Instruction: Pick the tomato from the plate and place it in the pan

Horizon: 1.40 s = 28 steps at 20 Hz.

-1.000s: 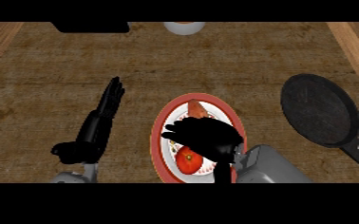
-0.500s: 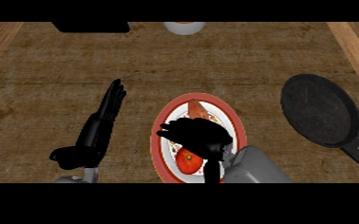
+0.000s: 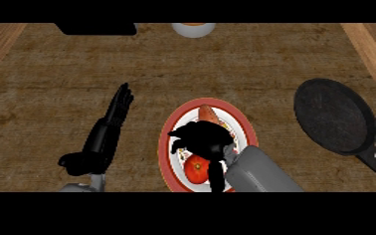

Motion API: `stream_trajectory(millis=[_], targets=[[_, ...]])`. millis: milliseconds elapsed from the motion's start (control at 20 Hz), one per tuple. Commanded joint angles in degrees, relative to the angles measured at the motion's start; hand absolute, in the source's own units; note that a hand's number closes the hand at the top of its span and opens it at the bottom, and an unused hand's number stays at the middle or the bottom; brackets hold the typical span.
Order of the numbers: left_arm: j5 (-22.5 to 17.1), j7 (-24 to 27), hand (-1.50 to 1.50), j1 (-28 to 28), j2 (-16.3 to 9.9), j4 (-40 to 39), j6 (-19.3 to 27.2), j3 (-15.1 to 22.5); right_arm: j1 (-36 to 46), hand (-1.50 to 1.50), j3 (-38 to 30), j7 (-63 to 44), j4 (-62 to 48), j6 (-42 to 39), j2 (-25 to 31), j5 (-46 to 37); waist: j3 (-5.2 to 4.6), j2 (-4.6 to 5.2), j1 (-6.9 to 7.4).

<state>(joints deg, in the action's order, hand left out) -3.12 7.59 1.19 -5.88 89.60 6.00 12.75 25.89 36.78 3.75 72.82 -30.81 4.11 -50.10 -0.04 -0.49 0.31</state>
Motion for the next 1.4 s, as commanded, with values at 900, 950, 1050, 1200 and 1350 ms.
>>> stream_trajectory(millis=[900, 950, 1050, 1200, 1350], targets=[[0.1, -1.4, 0.00, 0.8, 0.7, -0.6, -2.0, -3.6, -6.2, 1.50, -7.8, 2.3, 8.3, 18.5, -2.3, -10.1, 0.04, 0.25, -0.98], [0.3, -3.6, 0.00, 1.5, 0.1, 1.5, -1.6, -3.8, -9.9, 1.50, -8.5, -1.0, 11.0, 19.7, -0.3, -11.3, 0.06, -0.10, -1.92], [-0.2, -0.5, 0.00, -2.1, -0.4, 0.3, -1.2, -5.2, -14.7, 1.50, -11.0, -7.9, 15.7, 21.0, 1.1, -13.0, -0.06, -0.80, -4.02], [0.2, -0.8, 0.00, -1.3, 0.7, 0.7, 0.0, -5.2, -20.2, 1.50, -14.6, -15.5, 22.4, 26.1, 1.2, -15.8, -0.05, -1.03, -5.49], [0.2, -0.3, 0.00, -2.6, -0.3, 0.1, -1.1, -5.2, -26.4, 1.50, -14.8, -18.4, 35.0, 29.0, 1.6, -17.1, -0.05, -0.75, -4.73]])
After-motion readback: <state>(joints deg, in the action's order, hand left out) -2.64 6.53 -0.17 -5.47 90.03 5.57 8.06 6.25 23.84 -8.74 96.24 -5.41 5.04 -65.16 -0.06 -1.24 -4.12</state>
